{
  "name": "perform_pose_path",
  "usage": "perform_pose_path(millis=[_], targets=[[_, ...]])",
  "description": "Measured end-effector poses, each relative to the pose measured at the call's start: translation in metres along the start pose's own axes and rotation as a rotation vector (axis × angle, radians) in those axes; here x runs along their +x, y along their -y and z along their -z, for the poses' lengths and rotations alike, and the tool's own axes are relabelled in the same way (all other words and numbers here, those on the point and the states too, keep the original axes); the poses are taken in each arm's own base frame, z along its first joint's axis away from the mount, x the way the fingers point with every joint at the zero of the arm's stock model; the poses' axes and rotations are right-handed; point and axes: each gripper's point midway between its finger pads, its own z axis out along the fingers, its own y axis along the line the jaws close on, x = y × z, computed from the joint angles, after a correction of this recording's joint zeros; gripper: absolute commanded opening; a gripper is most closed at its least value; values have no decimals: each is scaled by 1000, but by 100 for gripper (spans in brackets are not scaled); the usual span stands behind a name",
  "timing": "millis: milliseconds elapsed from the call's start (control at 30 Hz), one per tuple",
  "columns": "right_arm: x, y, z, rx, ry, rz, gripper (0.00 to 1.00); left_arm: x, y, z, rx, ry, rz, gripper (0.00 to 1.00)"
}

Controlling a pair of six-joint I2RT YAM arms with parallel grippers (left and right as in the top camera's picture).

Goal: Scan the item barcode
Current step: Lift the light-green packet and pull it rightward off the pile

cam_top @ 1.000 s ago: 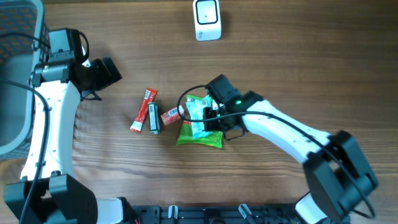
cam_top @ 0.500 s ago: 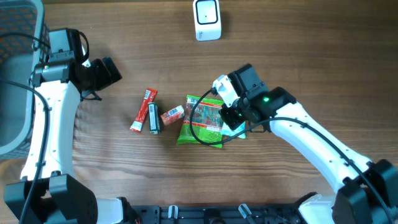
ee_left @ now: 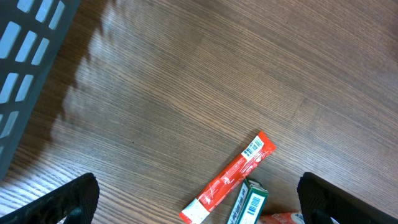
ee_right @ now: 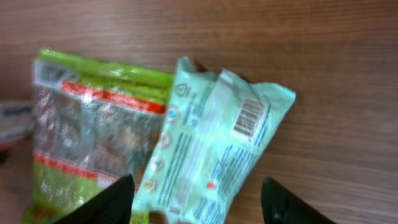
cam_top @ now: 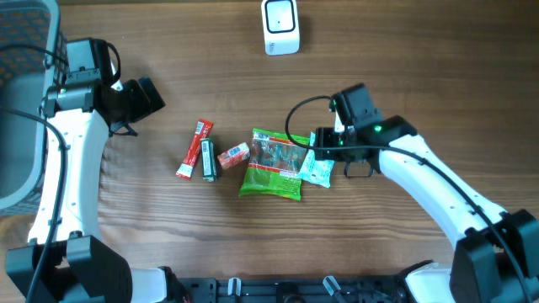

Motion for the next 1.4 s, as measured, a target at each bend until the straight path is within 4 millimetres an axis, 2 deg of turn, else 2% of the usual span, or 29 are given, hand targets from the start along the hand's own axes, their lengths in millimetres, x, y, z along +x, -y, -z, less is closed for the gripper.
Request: perform_pose_path(millis=[67,133,167,233,333,500,600,667,767,867,1000,1067,1167,1333,1400], targets=[[12,8,-14,1,-3,-62,61,0,0,0,0,0,0,100],[20,13,-24,-1,0,-109,47,0,0,0,0,0,0,100],[24,14,-28,-3,-1,-129,44,0,0,0,0,1,0,100],[29,17,-31,-2,-14,-155,43,0,0,0,0,0,0,100],[27,19,-30,-23,-19,-202,44,0,0,0,0,0,0,100],[28,8,-30,-97,-45,-307,43,0,0,0,0,0,0,100],[34,8,-37,-117,-45,-381,41,0,0,0,0,0,0,100],[44,12,-43,-116,-66,-465,34,0,0,0,0,0,0,100],[45,8,-46,-159,-61,-552,4,0,0,0,0,0,0,100],[42,4,-44,-182,-58,-582,4,0,0,0,0,0,0,100],[39,-1,-41,-216,-42,-452,4,0,0,0,0,0,0,100],[43,2,-33,-209,-45,-337,4,0,0,0,0,0,0,100],[42,-1,-3,-210,-27,-120,4,0,0,0,0,0,0,100],[13,-33,63,-311,105,228,4,0,0,0,0,0,0,100],[6,-45,78,-354,145,334,4,0,0,0,0,0,0,100]])
